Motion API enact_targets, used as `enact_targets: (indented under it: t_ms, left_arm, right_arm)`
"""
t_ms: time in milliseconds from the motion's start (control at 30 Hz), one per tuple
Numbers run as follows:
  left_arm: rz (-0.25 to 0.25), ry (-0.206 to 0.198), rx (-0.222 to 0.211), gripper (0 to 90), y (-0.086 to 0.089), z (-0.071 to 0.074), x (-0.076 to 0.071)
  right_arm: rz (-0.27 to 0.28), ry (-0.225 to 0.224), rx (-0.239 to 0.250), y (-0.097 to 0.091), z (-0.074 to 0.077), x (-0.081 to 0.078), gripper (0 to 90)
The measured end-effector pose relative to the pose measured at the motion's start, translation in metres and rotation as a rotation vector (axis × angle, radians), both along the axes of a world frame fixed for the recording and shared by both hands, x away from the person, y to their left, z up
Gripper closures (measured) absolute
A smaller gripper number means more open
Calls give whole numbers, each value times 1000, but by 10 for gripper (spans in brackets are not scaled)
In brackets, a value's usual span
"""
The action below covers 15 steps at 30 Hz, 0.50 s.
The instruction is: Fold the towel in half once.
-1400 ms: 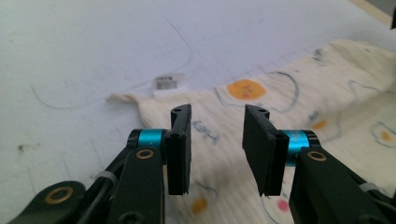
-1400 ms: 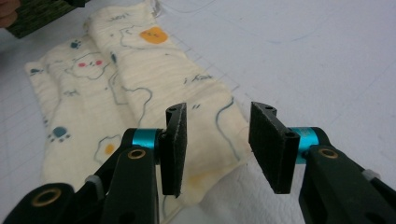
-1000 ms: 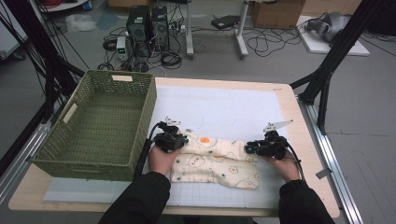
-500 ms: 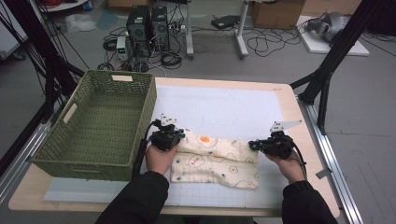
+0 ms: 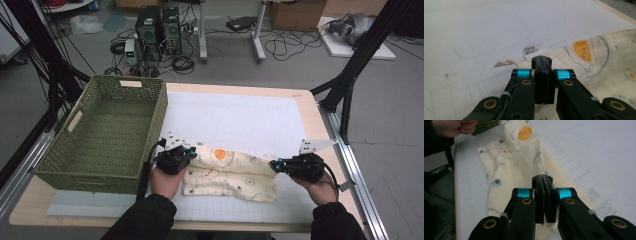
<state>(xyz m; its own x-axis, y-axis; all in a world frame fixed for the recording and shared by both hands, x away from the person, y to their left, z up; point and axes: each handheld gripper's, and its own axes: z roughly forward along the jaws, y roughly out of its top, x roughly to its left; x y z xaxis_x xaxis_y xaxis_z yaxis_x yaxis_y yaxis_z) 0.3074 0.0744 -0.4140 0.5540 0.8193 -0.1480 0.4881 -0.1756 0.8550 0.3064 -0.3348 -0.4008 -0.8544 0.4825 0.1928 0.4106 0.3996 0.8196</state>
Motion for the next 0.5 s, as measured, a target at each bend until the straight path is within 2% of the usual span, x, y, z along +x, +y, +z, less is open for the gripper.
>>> enact_targets:
  t_ms: [67, 100, 133, 200, 233, 333, 367, 400, 467, 500]
  left_arm:
    - [-16, 27, -7, 887, 5, -2, -10]
    - [-24, 37, -17, 844, 8, -2, -14]
    - [-32, 41, -16, 822, 12, 0, -17]
    - [-35, 53, -30, 792, 17, 5, -21]
    - [-39, 57, -43, 753, 20, 8, -21]
    - [-37, 49, -45, 731, 21, 14, -20]
    - [-37, 46, -42, 727, 21, 14, -19]
    - [-39, 50, -32, 727, 19, 13, -17]
    - [-28, 53, 11, 702, 12, 6, -12]
    - [-28, 53, 11, 699, 12, 6, -12]
  right_arm:
    - [11, 13, -8, 0, -2, -5, 890]
    - [39, 29, -35, 1, -6, -12, 889]
    - [54, 42, -39, 0, -8, -15, 878]
    - [67, 55, -34, -1, -10, -17, 853]
    - [72, 68, -12, -4, -9, -19, 819]
    - [70, 70, 16, -7, -7, -17, 784]
    - [50, 62, 26, -8, -5, -14, 763]
    - [50, 62, 26, -8, -5, -14, 763]
    - [4, 55, -7, -6, -7, -4, 708]
    - [4, 55, -7, -6, -7, -4, 708]
